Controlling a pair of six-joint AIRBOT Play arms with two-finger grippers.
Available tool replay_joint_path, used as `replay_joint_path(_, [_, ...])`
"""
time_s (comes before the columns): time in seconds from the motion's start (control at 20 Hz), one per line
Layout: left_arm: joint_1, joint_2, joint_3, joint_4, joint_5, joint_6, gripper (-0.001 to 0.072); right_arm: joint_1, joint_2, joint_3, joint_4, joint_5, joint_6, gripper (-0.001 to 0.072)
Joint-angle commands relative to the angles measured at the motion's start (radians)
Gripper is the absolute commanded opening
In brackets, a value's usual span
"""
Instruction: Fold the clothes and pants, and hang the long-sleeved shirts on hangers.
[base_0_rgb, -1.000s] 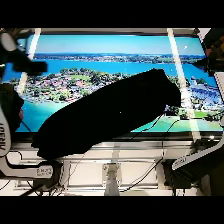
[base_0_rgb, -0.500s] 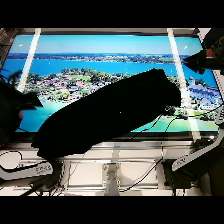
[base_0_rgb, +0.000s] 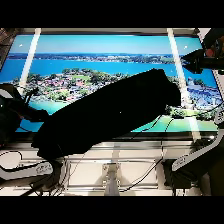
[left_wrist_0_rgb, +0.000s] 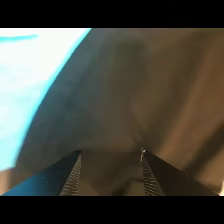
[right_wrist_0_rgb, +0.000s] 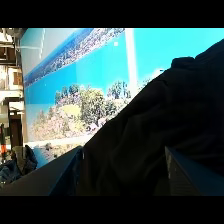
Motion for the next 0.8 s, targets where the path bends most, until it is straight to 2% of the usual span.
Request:
replay_joint_path(0.0, [0.001, -0.001, -0.011, 0.023, 0.145, 0.025, 0.0416, 0.001, 0.000, 0.000, 0.000, 0.016, -0.001, 0.0584])
replay_joint_path(0.1, [0.001, -0.001, -0.011, 0.014, 0.196, 0.026, 0.0415, 0.001, 0.000, 0.000, 0.000, 0.020, -0.001, 0.0584])
replay_joint_path(0.2, [0.001, -0.001, -0.011, -0.055, 0.225, 0.026, 0.0415, 0.001, 0.000, 0.000, -0.001, 0.020, -0.002, 0.0584])
replay_joint_path(0.3, [-0.001, -0.004, -0.011, -0.048, 0.231, 0.026, 0.0414, 0.001, 0.000, 0.000, -0.004, 0.019, -0.002, 0.0583])
replay_joint_path(0.6, [-0.004, -0.039, -0.012, 0.145, 0.064, 0.025, 0.0412, 0.001, 0.000, 0.000, -0.006, 0.019, -0.002, 0.0583])
replay_joint_path(0.75, [-0.007, -0.041, -0.012, 0.134, 0.053, 0.026, 0.0408, 0.001, 0.000, 0.000, -0.006, 0.019, -0.002, 0.0583])
